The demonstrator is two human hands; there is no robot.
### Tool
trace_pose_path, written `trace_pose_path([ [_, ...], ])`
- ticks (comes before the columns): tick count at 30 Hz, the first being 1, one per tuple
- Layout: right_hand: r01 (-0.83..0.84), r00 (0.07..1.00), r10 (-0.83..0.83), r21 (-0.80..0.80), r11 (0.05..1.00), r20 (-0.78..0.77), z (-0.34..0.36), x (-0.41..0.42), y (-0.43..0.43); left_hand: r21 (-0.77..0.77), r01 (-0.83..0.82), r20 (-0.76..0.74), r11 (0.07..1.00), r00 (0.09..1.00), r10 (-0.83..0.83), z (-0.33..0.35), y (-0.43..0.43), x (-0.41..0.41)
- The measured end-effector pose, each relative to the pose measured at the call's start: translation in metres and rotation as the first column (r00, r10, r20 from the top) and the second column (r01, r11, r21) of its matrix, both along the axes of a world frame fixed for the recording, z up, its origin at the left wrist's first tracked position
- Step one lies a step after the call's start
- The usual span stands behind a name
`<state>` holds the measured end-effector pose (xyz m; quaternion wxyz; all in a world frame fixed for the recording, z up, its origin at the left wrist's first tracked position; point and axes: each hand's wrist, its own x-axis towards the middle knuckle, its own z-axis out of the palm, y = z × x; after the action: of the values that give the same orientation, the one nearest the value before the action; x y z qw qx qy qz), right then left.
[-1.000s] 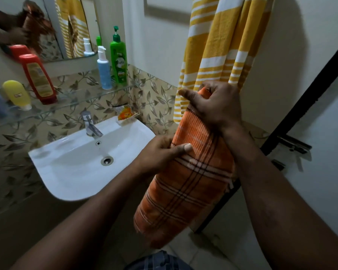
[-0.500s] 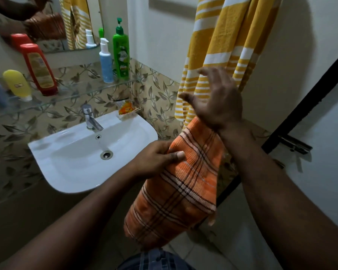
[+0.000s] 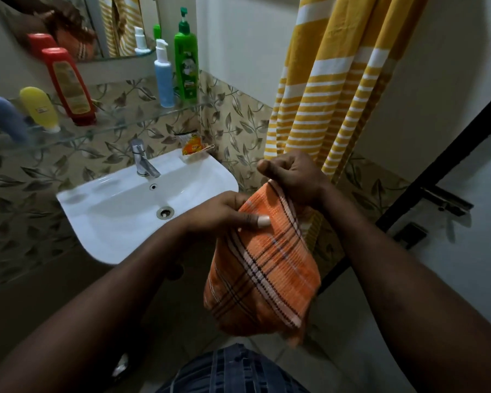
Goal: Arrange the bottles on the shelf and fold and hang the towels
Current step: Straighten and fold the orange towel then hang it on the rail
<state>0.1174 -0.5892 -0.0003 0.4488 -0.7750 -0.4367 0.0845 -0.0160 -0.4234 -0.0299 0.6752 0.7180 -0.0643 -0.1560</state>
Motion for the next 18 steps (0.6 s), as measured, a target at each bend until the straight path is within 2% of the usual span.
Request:
trace_pose_path([
  [2,0.016,0.967,0.009,-0.094,0.995,0.255,0.012,0.003,0.005,-0.019,0.060,-0.092,0.998,0.994,-0.062,-0.008,-0.002,-0.002],
  [4,0.126,0.872,-0.024,-0.175,0.976,0.490,0.015,0.005,0.014,-0.050,0.030,-0.117,0.998,0.992,-0.036,-0.010,-0.007,-0.002],
  [5,0.196,0.830,-0.070,-0.172,0.965,0.553,0.017,0.004,0.016,-0.068,0.000,-0.108,0.998,0.994,-0.008,-0.011,-0.010,-0.001],
  [7,0.301,0.811,-0.206,-0.089,0.949,0.547,0.017,0.001,0.010,-0.108,-0.081,-0.104,0.991,0.992,0.070,-0.014,-0.014,-0.002],
  [9,0.430,0.827,-0.434,0.096,0.898,0.357,0.011,-0.010,-0.014,-0.173,-0.171,-0.138,0.970,0.979,0.148,-0.024,-0.015,-0.003],
  [11,0.634,0.761,-0.649,0.227,0.739,-0.014,-0.015,-0.023,-0.045,-0.221,-0.230,-0.180,0.948,0.965,0.193,-0.032,-0.013,-0.006],
  [12,0.715,0.699,-0.685,0.195,0.671,-0.205,-0.030,-0.034,-0.059,-0.242,-0.273,-0.193,0.931,0.954,0.230,-0.034,-0.012,-0.007],
  [13,0.739,0.651,-0.659,0.117,0.663,-0.376,-0.045,-0.044,-0.070,-0.269,-0.318,-0.202,0.909,0.942,0.269,-0.036,-0.008,-0.007],
  [15,0.636,0.570,-0.495,-0.029,0.771,-0.656,-0.075,-0.065,-0.083,-0.309,-0.379,-0.248,0.873,0.918,0.310,-0.039,-0.006,-0.008],
  [16,0.554,0.550,-0.393,-0.031,0.832,-0.737,-0.087,-0.077,-0.085,-0.321,-0.397,-0.269,0.860,0.909,0.319,-0.040,-0.007,-0.009],
  [18,0.482,0.528,-0.259,0.034,0.876,-0.809,-0.101,-0.099,-0.087,-0.344,-0.402,-0.275,0.849,0.907,0.318,-0.045,-0.009,-0.009],
])
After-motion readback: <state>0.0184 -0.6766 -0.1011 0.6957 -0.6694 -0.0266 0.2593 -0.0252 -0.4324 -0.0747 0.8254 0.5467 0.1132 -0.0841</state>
